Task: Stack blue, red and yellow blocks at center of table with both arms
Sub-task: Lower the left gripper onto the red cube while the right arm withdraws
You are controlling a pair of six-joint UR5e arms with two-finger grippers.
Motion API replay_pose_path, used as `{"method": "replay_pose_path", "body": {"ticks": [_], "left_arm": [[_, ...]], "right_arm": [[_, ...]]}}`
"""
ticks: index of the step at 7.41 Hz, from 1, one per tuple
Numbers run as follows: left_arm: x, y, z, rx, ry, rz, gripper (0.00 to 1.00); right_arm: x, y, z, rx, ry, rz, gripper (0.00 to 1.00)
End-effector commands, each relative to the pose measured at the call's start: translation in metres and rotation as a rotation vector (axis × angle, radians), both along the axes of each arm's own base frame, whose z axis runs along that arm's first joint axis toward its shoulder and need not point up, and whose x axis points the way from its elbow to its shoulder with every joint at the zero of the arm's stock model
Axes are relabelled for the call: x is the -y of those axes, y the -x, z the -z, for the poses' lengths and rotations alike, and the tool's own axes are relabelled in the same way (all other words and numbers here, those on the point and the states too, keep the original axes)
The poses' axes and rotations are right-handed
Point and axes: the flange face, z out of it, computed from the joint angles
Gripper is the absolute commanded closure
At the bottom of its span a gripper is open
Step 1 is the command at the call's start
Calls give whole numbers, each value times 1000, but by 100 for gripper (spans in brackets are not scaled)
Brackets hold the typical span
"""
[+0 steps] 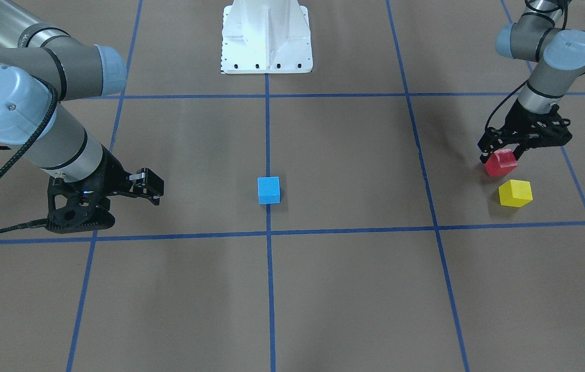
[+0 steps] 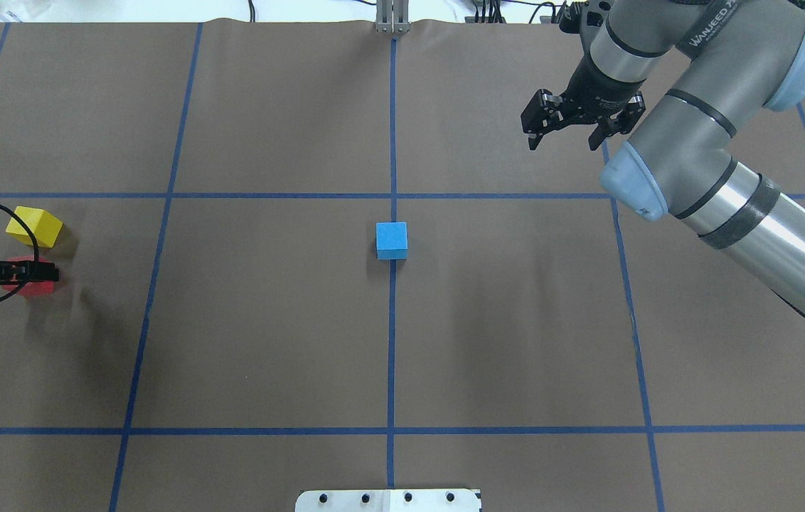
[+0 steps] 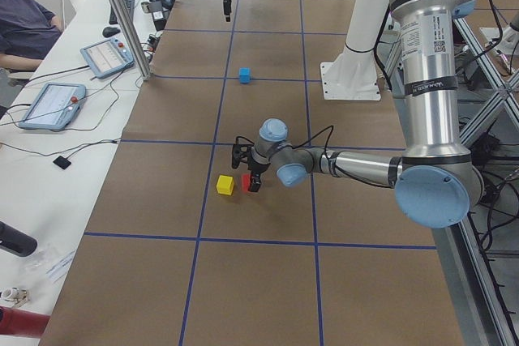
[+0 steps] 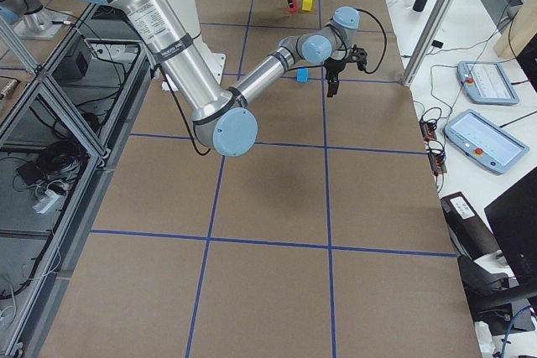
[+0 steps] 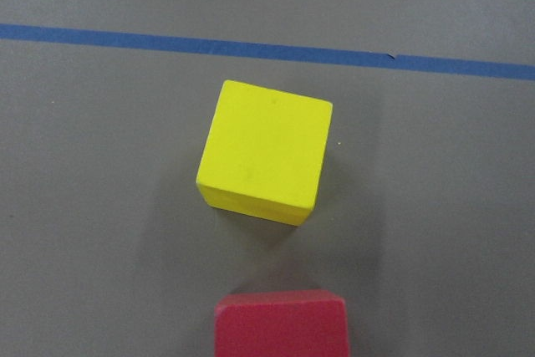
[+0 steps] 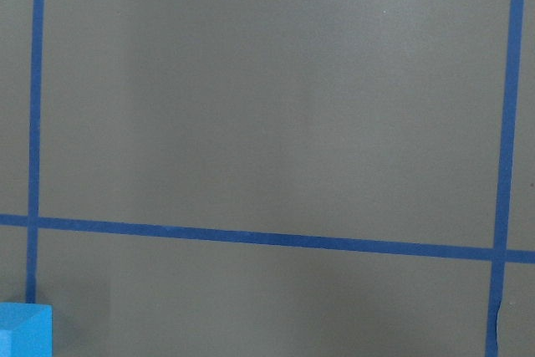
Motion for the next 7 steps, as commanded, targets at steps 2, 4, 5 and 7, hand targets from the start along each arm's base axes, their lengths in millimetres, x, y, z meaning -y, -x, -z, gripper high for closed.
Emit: {"method": "replay_pose_path", "body": {"ticks": [2, 4, 5, 7], "left_arm": [[0, -1, -6, 10, 4, -3, 68], [1, 0, 9, -11, -10, -8, 100], [1, 0, 30, -30, -14, -16, 100], [-11, 8, 118, -23, 34, -43, 100]], "right_arm": [[-4, 3, 0, 1, -1, 5, 1], [-5, 2, 0, 2, -2, 5, 1], [-4, 2, 0, 1, -2, 6, 1], [-5, 1, 2, 7, -4, 7, 1]]}}
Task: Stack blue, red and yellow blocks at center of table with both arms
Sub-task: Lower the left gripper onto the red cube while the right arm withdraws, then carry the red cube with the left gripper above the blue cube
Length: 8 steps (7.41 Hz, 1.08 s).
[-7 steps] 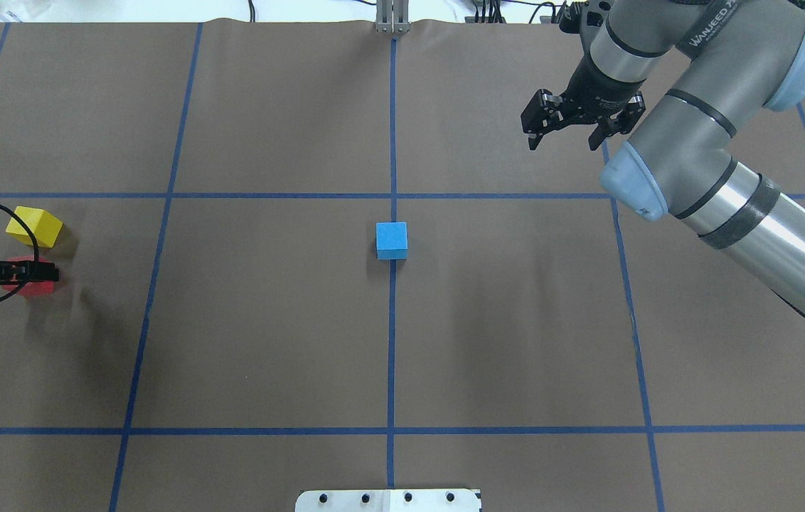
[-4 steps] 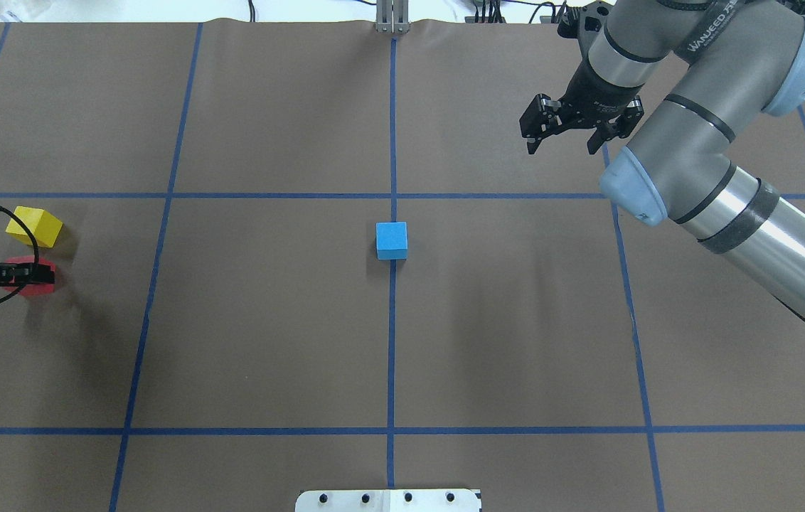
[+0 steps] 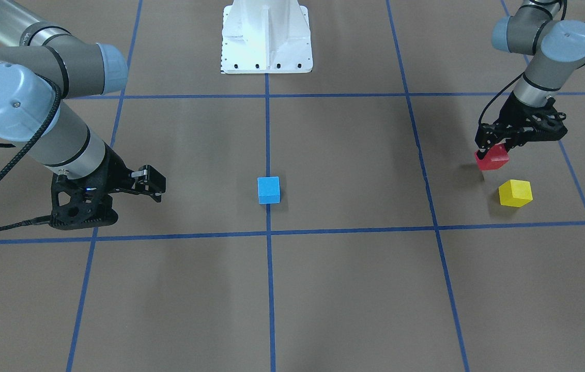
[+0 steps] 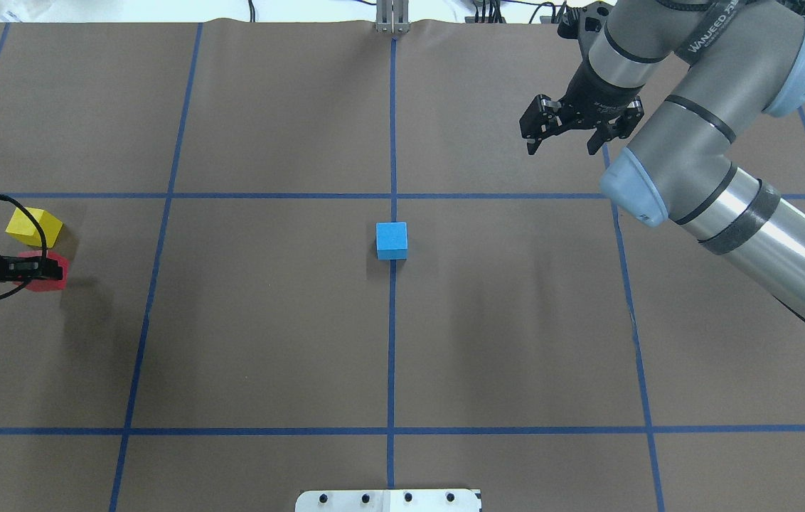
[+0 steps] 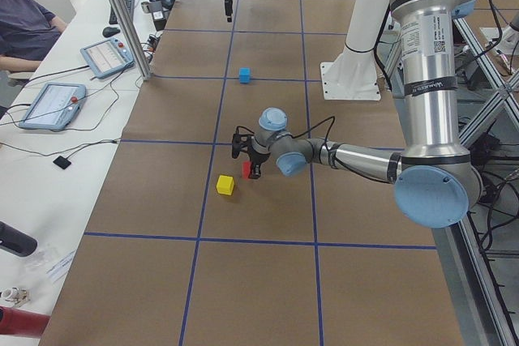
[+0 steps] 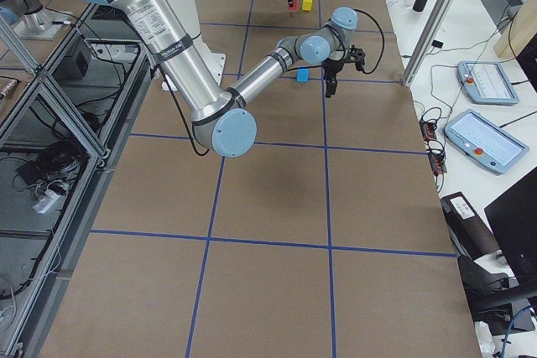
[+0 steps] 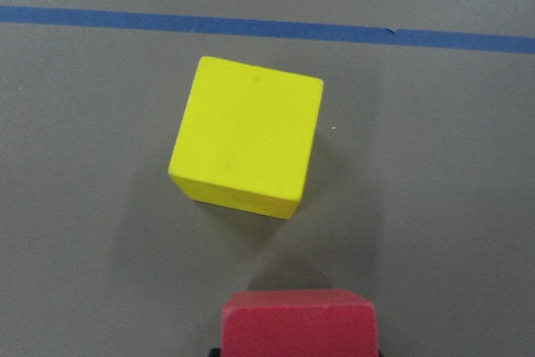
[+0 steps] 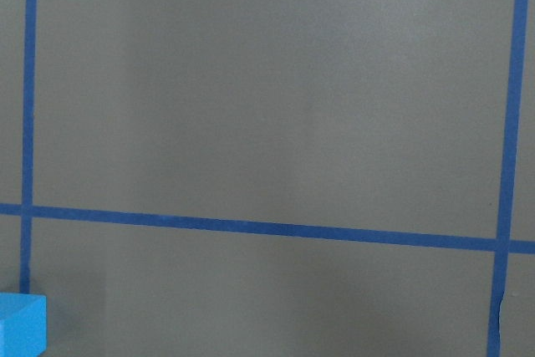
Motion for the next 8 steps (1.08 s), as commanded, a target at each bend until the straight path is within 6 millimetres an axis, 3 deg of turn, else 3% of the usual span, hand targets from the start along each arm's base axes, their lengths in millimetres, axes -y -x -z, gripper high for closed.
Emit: {"method": "replay_pose_path", "body": {"ticks": [1, 2, 3, 4, 6, 8], "left_arm": [[-16, 13, 98, 11, 20, -22, 100], [4, -7, 154, 15, 23, -25, 100], [33, -39, 227, 39, 47, -29, 100], [38, -101, 297, 57, 57, -87, 100], [34, -170, 332, 62, 71, -50, 100], [27, -214, 365, 30, 92, -60, 100]], "right_arm": [[1, -2, 2, 4, -2, -2, 1], [0, -2, 2, 6, -2, 0, 1], [0, -4, 4, 10, -5, -1, 1], [-1, -4, 3, 10, -5, -1, 1], [0, -7, -7, 1, -2, -1, 1], [3, -16, -17, -10, -7, -3, 1]]}}
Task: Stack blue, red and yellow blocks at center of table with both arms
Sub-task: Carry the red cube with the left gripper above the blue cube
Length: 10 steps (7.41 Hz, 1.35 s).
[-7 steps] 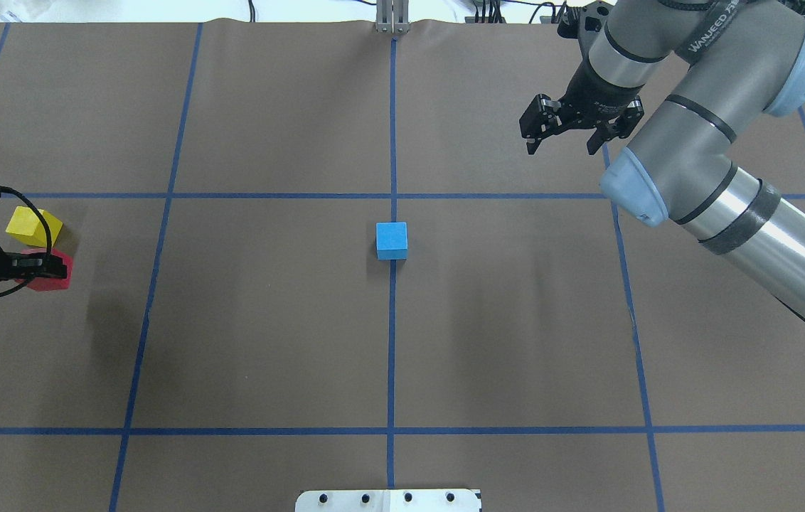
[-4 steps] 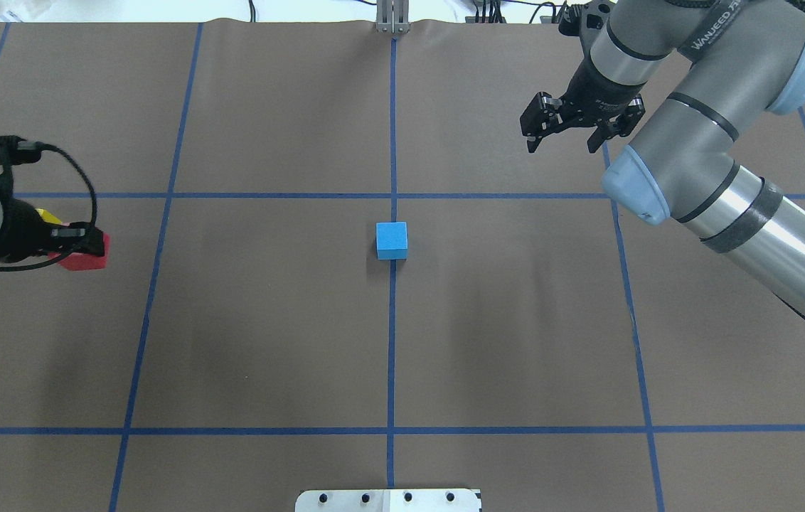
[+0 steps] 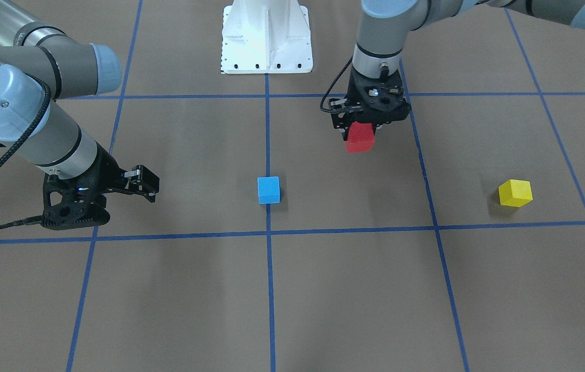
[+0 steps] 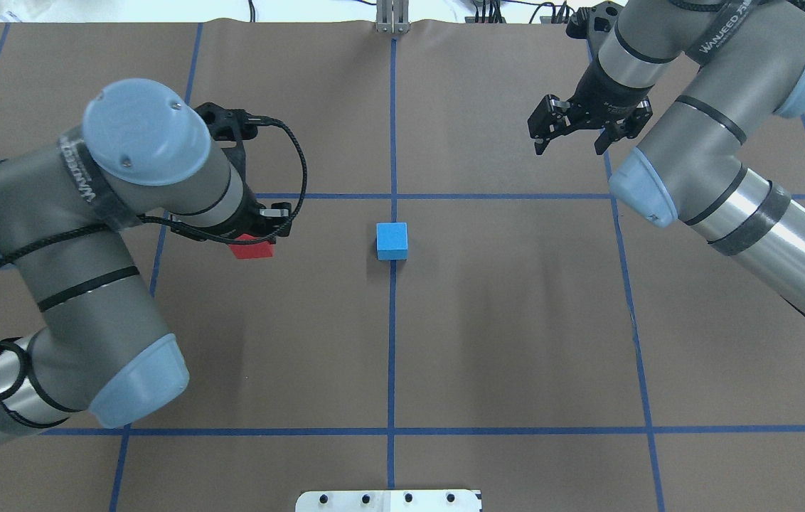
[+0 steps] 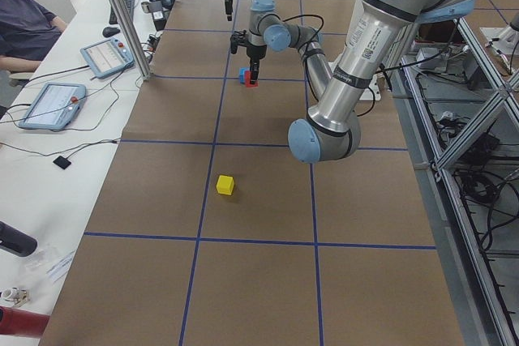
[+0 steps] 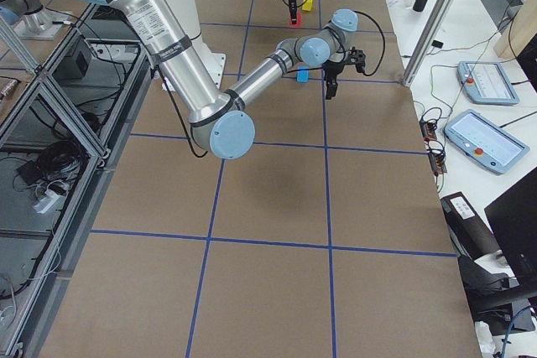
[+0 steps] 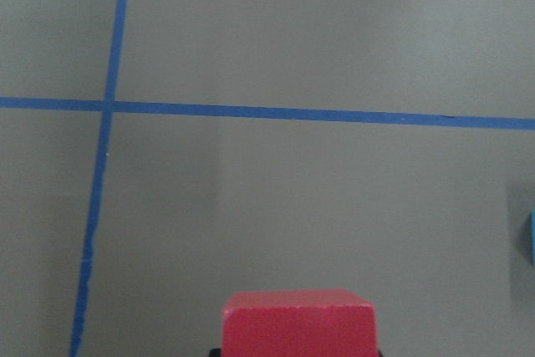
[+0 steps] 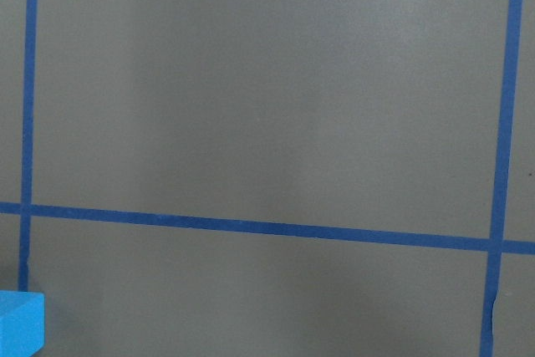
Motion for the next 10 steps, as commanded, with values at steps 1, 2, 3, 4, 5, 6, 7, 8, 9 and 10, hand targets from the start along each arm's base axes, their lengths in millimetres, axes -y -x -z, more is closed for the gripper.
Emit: {"method": "replay_pose_path", "body": {"ticks": [1, 2, 3, 4, 5, 6, 7, 8, 9, 10], "left_arm": [[3, -59, 41, -25, 0, 18, 100], [13, -96, 54, -28, -5, 39, 100], [17, -121, 59, -44, 6, 42, 100], [29, -145, 66, -58, 5, 48, 100], [32, -155, 62, -52, 8, 45, 100], [31, -156, 62, -58, 2, 42, 100], [32, -158, 61, -54, -1, 39, 100], [32, -159, 61, -59, -6, 37, 100], [33, -160, 61, -60, -9, 37, 100], [36, -164, 62, -51, -20, 23, 100]], "right_arm": [[10, -28, -25, -20, -33, 16, 1], [20, -61, -48, -35, -57, 22, 1], [30, -99, -77, -61, -81, 26, 1], [33, -137, -106, -83, -99, 33, 1], [31, -161, -128, -73, -72, 21, 1], [29, -178, -140, -65, -51, 7, 1], [28, -186, -144, -58, -41, -3, 1], [28, -190, -144, -56, -40, -7, 1], [28, -190, -146, -59, -38, -7, 1], [28, -190, -146, -59, -38, -7, 1]]}}
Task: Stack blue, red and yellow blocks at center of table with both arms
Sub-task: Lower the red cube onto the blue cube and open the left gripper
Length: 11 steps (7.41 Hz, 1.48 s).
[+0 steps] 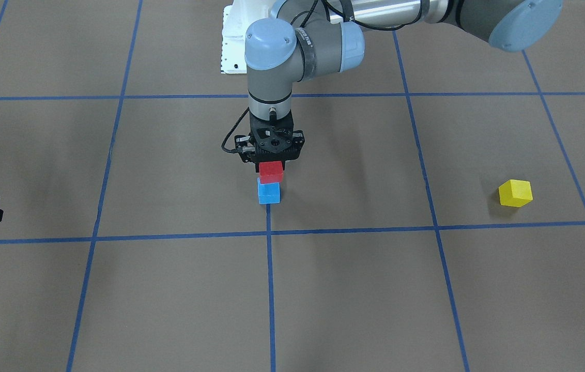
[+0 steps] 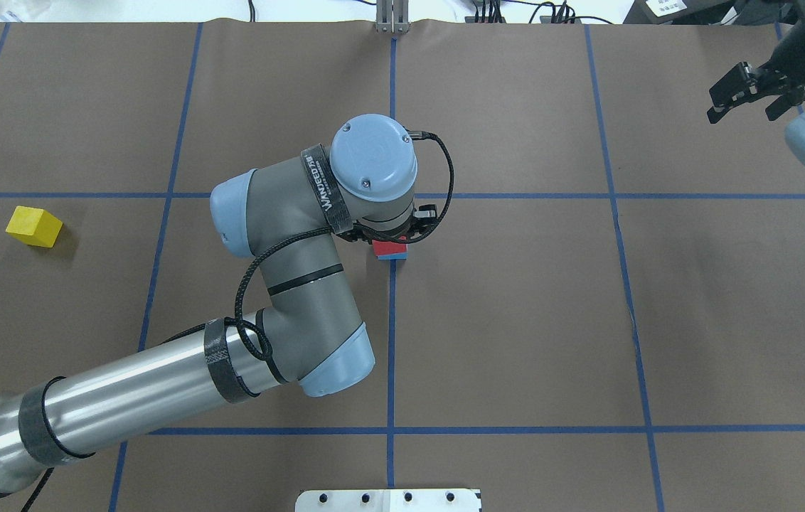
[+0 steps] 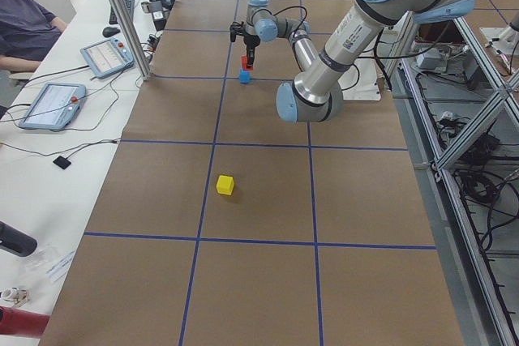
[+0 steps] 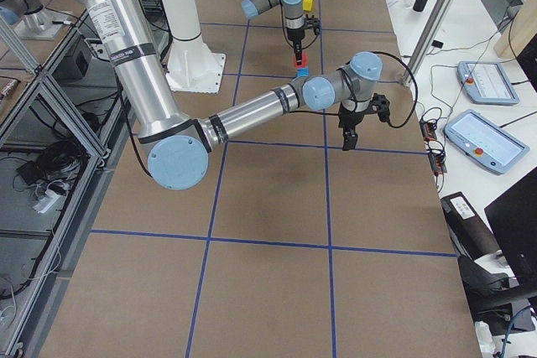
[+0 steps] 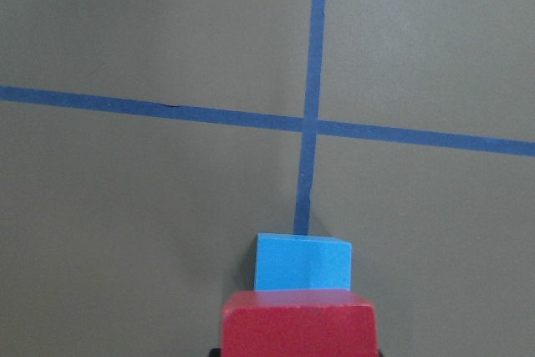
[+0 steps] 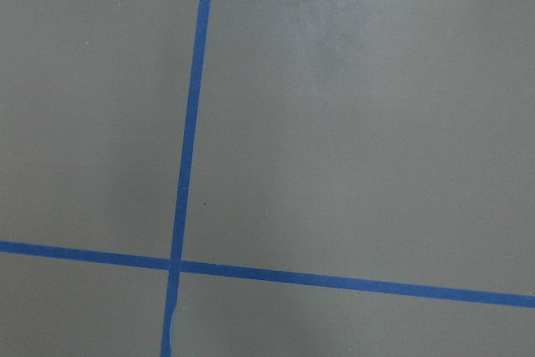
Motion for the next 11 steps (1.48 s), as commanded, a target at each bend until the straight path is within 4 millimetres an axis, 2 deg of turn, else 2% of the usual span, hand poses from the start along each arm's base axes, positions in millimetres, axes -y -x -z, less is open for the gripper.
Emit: {"method": "replay_pose_path", "body": {"ticks": [1, 9, 10, 11], "left_arm": [[4, -7, -3, 11, -33, -29, 100], [14, -15, -12, 26, -81, -26, 100], [15, -15, -12, 26, -75, -21, 67], [15, -15, -13, 27, -73, -17, 27]], "right_arm": [[0, -1, -2, -1, 2, 0, 1], [0, 0, -3, -1, 8, 1, 1], [0, 0, -3, -1, 8, 1, 1], [0, 0, -4, -1, 8, 1, 1]]}}
